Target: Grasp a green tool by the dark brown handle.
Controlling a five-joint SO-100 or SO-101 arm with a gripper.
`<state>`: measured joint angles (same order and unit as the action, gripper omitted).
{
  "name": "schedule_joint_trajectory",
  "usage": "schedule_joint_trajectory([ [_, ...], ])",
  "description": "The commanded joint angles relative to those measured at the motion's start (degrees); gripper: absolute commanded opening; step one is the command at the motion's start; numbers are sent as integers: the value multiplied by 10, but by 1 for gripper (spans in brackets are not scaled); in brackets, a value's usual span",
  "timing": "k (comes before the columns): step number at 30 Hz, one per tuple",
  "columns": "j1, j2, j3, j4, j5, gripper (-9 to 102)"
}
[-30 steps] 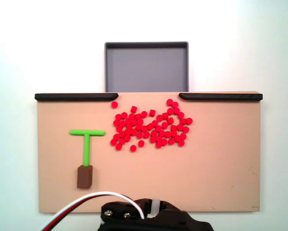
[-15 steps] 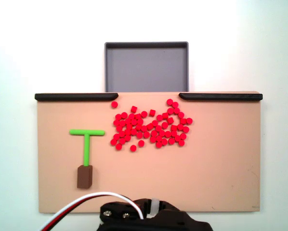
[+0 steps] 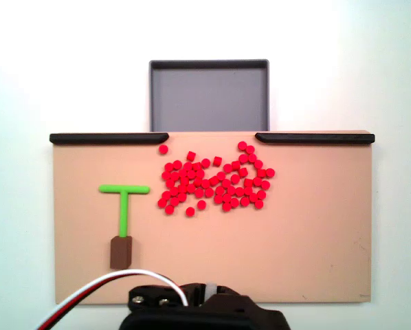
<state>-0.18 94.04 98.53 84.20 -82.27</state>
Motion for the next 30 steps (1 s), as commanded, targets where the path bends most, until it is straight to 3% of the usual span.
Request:
schedule_joint_trajectory([
  [1, -15, 0, -17, -1, -4, 3],
  [26, -127, -83, -106, -1, 58, 0],
  [30, -130, -85, -110, -10, 60, 5],
])
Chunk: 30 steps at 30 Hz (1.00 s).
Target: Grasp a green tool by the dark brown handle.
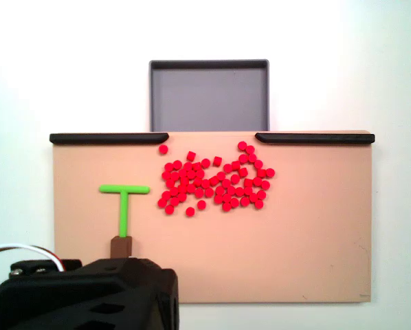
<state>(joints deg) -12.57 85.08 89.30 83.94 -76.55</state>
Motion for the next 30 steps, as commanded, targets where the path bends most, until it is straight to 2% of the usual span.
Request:
schedule_joint_trajectory([
  [1, -6, 4, -18, -8, -1, 7],
  [8, -5, 12, -8, -8, 0, 13],
  [15, -13, 34, 26, -8, 9, 15],
  [18, -16, 51, 57, -47, 18, 16],
  [30, -14, 46, 104, -100, 6, 18],
])
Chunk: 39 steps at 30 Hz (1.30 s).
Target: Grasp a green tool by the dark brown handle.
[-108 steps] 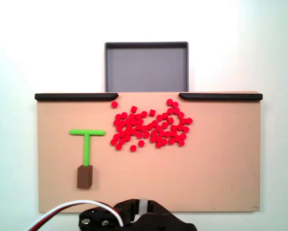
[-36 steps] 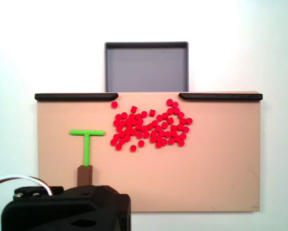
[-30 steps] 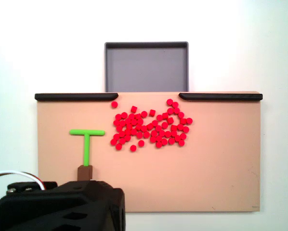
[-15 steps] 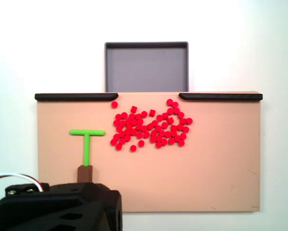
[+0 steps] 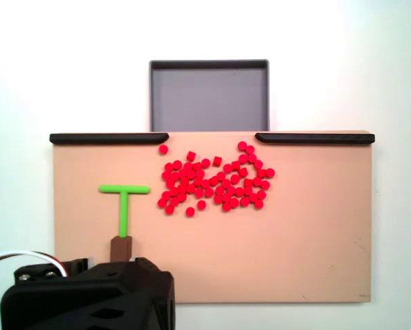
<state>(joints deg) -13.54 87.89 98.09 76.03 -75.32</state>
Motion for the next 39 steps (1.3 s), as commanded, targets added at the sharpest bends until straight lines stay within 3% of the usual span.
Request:
schedule_joint_trajectory([
  [1, -4, 18, 21, -24, -11, 18],
  [39, -3, -39, 11, -60, -10, 14],
])
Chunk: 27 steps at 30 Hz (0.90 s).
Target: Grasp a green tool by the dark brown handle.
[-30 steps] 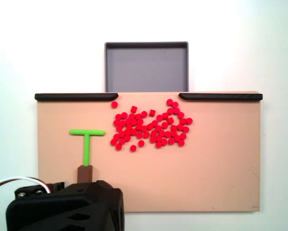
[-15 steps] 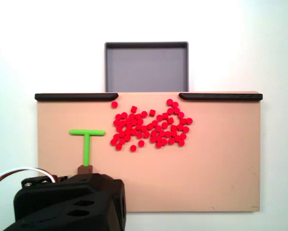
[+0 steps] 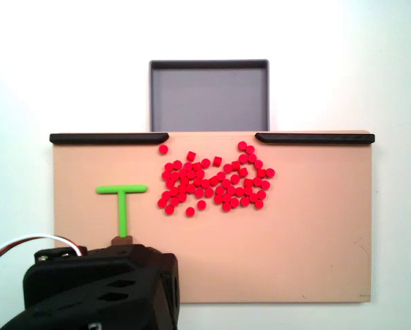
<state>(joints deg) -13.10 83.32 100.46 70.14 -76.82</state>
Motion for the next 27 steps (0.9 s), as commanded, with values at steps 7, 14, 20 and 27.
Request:
schedule_joint_trajectory([
  [7, -15, 16, -12, -1, 24, 13],
  [14, -19, 26, -10, -1, 30, 13],
  [20, -19, 30, -11, -1, 25, 13],
  [27, -19, 33, -11, -1, 23, 9],
])
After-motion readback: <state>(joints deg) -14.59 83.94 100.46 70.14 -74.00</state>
